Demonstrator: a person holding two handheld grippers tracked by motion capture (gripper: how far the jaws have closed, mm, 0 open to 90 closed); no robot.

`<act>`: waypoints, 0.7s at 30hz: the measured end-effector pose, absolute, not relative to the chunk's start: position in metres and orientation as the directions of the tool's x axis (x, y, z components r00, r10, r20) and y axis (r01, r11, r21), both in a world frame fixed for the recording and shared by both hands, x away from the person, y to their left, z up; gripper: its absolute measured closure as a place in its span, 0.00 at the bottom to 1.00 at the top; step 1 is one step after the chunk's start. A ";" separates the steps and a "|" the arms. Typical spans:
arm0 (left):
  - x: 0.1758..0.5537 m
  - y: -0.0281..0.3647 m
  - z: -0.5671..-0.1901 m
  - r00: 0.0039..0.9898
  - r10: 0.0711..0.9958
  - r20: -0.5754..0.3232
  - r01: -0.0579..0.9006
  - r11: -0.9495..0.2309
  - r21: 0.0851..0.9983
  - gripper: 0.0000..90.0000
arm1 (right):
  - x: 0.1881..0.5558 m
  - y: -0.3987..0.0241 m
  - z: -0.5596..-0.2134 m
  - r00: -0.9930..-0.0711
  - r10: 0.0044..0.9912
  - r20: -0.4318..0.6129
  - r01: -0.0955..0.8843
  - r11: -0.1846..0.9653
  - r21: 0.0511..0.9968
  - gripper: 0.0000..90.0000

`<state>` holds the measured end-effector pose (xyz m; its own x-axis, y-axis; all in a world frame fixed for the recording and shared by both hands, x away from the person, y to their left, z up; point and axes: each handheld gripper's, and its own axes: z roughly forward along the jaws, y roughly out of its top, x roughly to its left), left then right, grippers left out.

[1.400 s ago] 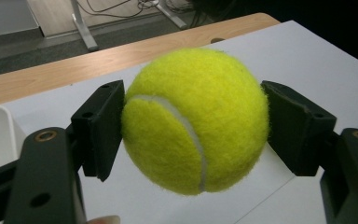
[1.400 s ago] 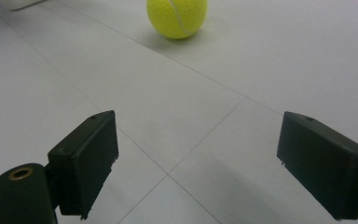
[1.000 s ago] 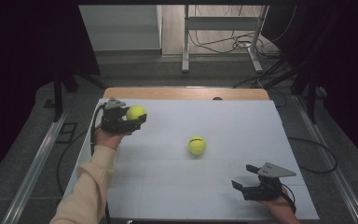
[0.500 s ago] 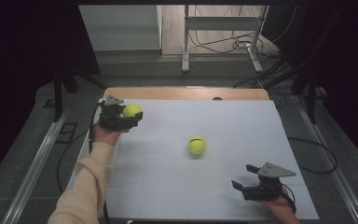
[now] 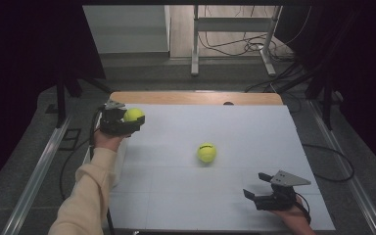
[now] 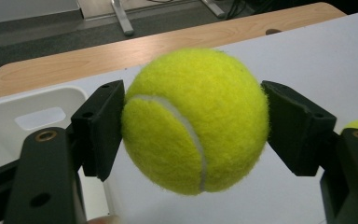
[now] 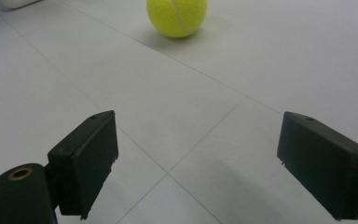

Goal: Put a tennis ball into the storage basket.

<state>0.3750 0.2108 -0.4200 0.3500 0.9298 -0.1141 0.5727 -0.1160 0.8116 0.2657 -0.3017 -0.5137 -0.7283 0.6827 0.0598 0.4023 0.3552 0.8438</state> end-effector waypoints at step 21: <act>0.385 0.235 -0.420 0.274 0.956 -0.109 0.601 -0.081 0.795 0.29 | 0.266 -0.302 -0.514 -0.726 0.685 0.059 0.403 0.355 0.843 0.14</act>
